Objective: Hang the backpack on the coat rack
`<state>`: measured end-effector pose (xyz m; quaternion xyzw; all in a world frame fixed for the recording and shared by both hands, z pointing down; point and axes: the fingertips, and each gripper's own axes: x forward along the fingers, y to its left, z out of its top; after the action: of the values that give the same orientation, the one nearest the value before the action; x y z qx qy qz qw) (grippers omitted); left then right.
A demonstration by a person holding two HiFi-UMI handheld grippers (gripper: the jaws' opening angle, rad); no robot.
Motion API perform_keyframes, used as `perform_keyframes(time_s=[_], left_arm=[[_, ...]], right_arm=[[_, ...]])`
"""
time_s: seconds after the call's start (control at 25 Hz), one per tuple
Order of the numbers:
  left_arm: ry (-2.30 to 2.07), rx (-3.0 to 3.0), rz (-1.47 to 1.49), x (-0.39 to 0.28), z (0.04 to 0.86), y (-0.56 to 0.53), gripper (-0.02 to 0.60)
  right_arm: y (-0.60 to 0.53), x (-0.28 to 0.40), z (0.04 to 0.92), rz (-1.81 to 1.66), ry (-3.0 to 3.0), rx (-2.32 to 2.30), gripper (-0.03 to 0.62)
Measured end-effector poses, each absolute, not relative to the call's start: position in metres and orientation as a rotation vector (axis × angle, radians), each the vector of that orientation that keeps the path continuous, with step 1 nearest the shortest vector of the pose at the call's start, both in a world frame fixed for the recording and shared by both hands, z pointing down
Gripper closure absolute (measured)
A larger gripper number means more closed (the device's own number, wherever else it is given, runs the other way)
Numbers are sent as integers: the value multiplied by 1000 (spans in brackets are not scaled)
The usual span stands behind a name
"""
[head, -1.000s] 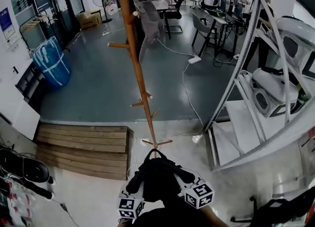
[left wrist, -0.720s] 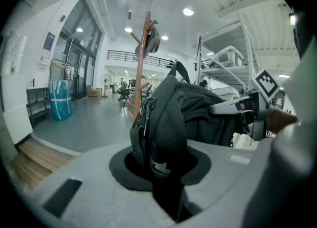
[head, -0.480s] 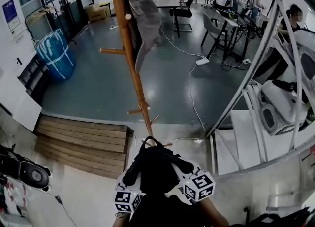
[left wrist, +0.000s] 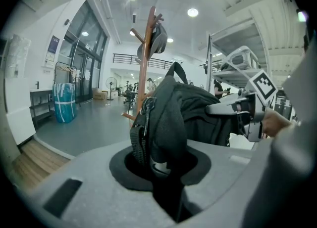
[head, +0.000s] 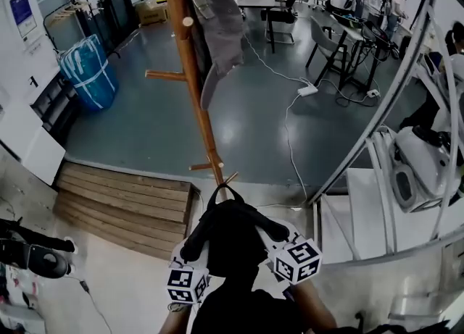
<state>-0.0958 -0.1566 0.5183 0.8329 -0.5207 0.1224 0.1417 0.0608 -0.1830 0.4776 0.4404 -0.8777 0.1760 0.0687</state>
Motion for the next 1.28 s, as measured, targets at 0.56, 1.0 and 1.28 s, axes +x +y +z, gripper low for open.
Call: perform_keyframes(time_s=[0.56, 1.0, 1.28], left_arm=[[-1540, 2343, 342, -96, 535, -210, 491], [-1540, 2311, 331, -98, 550, -243, 491], [-1523, 2277, 310, -102, 562, -263, 491]], right_arm=[[-244, 60, 496, 592, -2682, 1231, 523], [-281, 57, 509, 593, -2671, 1220, 523], [-302, 52, 519, 617, -2656, 1206, 523]])
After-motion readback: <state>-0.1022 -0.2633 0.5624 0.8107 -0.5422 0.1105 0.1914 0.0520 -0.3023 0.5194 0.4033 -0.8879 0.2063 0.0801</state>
